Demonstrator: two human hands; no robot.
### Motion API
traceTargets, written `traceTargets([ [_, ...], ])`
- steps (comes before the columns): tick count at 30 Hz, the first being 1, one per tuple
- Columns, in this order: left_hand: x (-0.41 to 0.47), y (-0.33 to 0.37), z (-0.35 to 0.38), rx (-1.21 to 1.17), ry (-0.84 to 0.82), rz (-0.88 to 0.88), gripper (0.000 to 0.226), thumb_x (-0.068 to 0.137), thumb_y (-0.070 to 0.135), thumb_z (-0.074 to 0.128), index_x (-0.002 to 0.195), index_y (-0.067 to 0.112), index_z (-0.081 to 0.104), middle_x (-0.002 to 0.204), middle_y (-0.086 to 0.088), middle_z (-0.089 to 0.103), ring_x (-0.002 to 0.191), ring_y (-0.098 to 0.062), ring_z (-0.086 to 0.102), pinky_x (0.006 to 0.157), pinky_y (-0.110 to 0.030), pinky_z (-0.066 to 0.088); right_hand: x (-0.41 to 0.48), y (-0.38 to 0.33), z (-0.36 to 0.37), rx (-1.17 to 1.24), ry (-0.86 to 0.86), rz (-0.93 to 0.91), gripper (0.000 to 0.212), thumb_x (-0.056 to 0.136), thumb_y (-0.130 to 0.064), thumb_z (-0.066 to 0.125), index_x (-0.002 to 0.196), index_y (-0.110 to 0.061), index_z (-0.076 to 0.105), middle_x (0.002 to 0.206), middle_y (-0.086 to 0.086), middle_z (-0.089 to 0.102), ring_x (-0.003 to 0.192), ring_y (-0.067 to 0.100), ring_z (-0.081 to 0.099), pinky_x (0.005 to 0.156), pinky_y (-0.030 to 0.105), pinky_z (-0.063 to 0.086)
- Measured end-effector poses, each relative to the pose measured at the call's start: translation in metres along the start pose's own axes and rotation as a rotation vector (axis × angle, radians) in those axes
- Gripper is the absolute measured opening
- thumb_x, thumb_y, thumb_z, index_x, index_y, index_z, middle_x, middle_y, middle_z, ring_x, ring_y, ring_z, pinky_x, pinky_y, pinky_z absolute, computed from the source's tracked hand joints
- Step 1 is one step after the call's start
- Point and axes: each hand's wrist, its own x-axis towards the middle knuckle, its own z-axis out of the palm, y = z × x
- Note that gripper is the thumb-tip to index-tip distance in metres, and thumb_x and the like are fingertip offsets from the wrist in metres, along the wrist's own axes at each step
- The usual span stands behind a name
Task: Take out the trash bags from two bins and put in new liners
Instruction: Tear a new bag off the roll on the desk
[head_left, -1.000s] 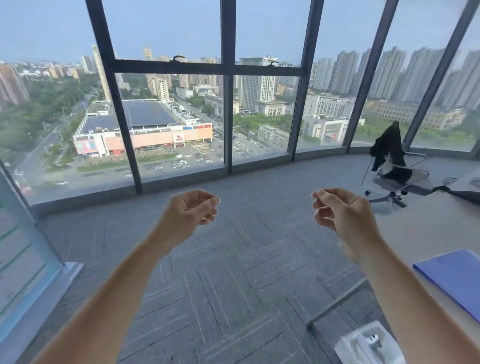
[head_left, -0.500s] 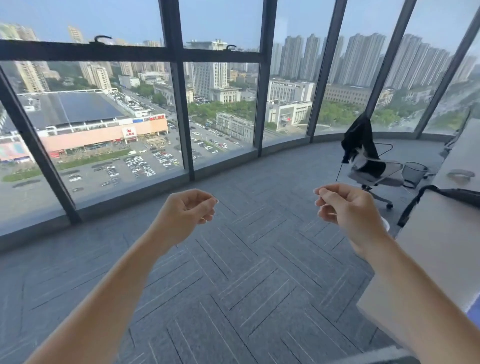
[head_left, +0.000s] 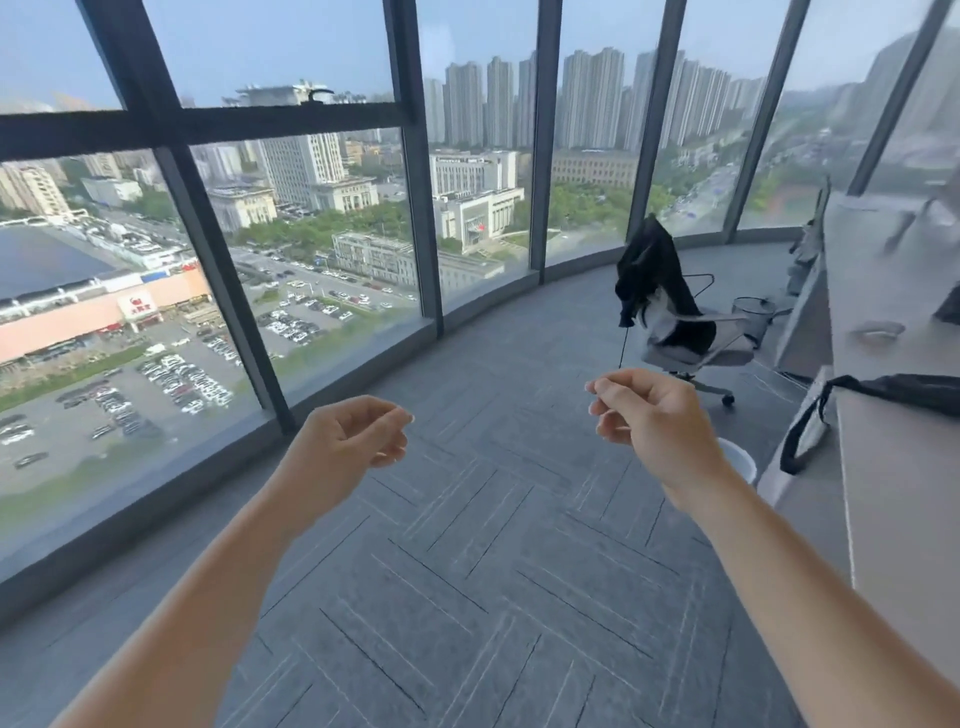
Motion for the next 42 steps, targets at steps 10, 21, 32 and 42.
traceTargets([
  [10, 0.314, -0.046, 0.041, -0.206, -0.234, 0.009, 0.043, 0.101, 0.037, 0.046, 0.089, 0.006, 0.072, 0.075, -0.007, 0.069, 0.073, -0.019, 0.068, 0.083, -0.037, 0.058, 0.233, 0.036, 0.044, -0.187, 0.172, -0.018, 0.016, 0.095, -0.019, 0.061, 0.087, -0.016, 0.074, 0.072, -0.004, 0.07, 0.061, 0.008, 0.063, 0.061, 0.019, 0.053],
  [21, 0.608, -0.055, 0.15, -0.152, -0.426, 0.104, 0.03, 0.104, 0.027, 0.044, 0.093, 0.012, 0.067, 0.072, -0.002, 0.068, 0.074, -0.016, 0.067, 0.091, -0.047, 0.056, 0.476, 0.085, 0.006, -0.183, 0.361, -0.004, 0.016, 0.096, -0.015, 0.06, 0.088, -0.009, 0.073, 0.066, -0.006, 0.068, 0.059, 0.009, 0.061, 0.072, 0.035, 0.057],
  [32, 0.9, -0.025, 0.265, -0.105, -0.468, 0.116, 0.027, 0.1, 0.024, 0.052, 0.086, 0.01, 0.07, 0.072, -0.004, 0.068, 0.074, -0.018, 0.066, 0.092, -0.048, 0.055, 0.765, 0.146, -0.054, -0.106, 0.447, 0.066, 0.017, 0.097, -0.016, 0.059, 0.088, -0.011, 0.073, 0.066, -0.006, 0.069, 0.06, 0.01, 0.061, 0.072, 0.033, 0.057],
  [42, 1.15, -0.039, 0.334, -0.122, -0.534, 0.174, 0.019, 0.097, 0.02, 0.058, 0.087, 0.011, 0.071, 0.07, 0.001, 0.068, 0.072, -0.016, 0.066, 0.088, -0.046, 0.056, 1.006, 0.194, -0.064, -0.152, 0.467, 0.075, 0.021, 0.098, -0.015, 0.058, 0.083, -0.016, 0.073, 0.066, -0.007, 0.068, 0.059, 0.01, 0.06, 0.081, 0.044, 0.058],
])
